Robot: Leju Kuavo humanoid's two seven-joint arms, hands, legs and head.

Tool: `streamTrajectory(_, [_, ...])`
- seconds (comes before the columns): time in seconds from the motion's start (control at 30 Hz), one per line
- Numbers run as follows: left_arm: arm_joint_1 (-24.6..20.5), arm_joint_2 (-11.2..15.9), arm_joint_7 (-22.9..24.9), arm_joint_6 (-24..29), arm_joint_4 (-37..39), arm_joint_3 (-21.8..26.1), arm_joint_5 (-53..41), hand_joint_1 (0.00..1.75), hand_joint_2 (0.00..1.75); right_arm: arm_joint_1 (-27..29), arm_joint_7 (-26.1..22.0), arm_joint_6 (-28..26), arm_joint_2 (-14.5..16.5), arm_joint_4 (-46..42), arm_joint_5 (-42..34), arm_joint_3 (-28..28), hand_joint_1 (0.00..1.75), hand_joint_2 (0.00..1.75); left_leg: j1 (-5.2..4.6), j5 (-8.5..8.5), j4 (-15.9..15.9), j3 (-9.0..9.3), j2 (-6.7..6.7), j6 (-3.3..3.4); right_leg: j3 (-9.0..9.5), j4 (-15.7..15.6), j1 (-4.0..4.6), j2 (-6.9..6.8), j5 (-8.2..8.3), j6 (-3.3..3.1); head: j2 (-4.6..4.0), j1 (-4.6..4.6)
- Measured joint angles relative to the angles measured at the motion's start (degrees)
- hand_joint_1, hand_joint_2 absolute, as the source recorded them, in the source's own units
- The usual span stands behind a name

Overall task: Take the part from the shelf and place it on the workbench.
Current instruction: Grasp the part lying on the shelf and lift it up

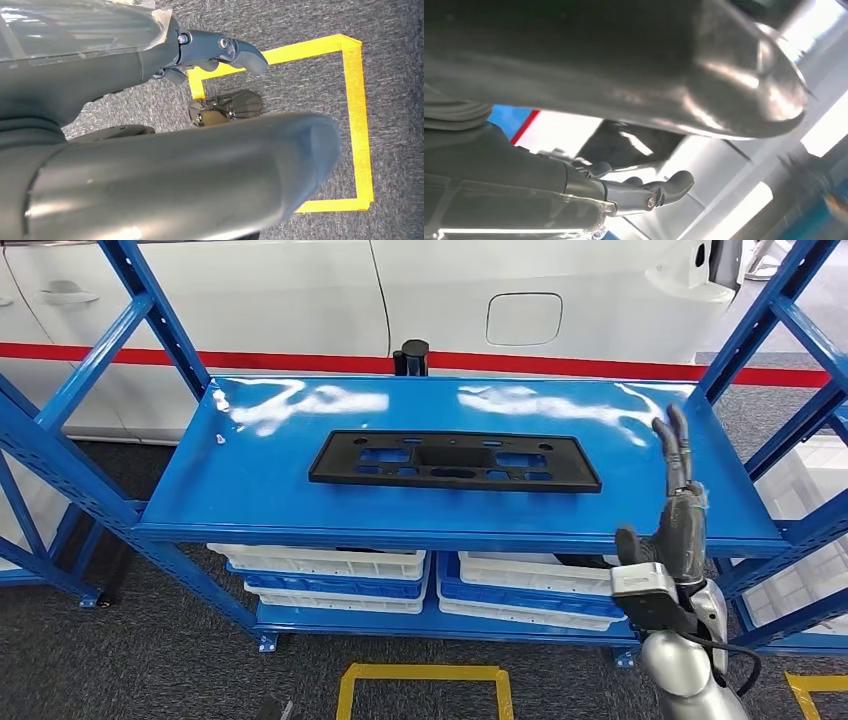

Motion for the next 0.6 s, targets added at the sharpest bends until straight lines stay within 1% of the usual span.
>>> streamTrajectory(0.07, [0.1,0.0,-0.1,-0.2,0.0,0.1,0.1,0.00,0.00,-0.1,3.6,2.0,-2.0,0.0,4.3,0.4,0.00,0.00,0.01,0.13,0.0,-0.11,-0.03,-0.21,-0.07,0.0,0.03,-0.03,0.03,-0.04,0.01,0.00])
streamTrajectory(0.17, [0.2,-0.1,-0.2,-0.6,0.0,0.2,0.1,0.00,0.00,-0.9,7.4,4.6,-5.1,0.7,7.9,0.8,0.00,0.00,0.00,0.15,-0.1,-0.21,-0.08,-0.29,-0.13,0.1,0.05,-0.07,0.03,-0.04,0.01,0.02])
streamTrajectory(0.33, [0.2,-0.3,-0.1,-0.7,0.0,0.2,0.0,0.00,0.00,-3.6,12.9,6.6,-10.1,4.6,14.6,2.0,0.00,0.00,-0.11,0.14,0.0,-0.32,-0.12,-0.34,-0.19,0.1,-0.01,-0.15,0.04,-0.02,0.01,0.03])
streamTrajectory(0.47, [0.2,-0.4,0.0,-0.2,0.0,0.5,0.0,0.00,0.00,-6.1,15.5,7.8,-13.0,8.7,19.7,4.0,0.00,0.00,-0.28,0.15,0.0,-0.40,-0.14,-0.34,-0.24,0.1,-0.16,-0.18,0.13,0.12,0.01,0.04])
streamTrajectory(0.6, [0.2,-0.5,0.0,0.1,0.0,1.1,0.1,0.00,0.00,-10.9,17.2,10.0,-14.9,14.0,24.0,7.4,0.00,0.00,-0.36,0.21,0.0,-0.47,-0.13,-0.33,-0.33,0.1,-0.28,-0.17,0.23,0.27,0.01,0.03])
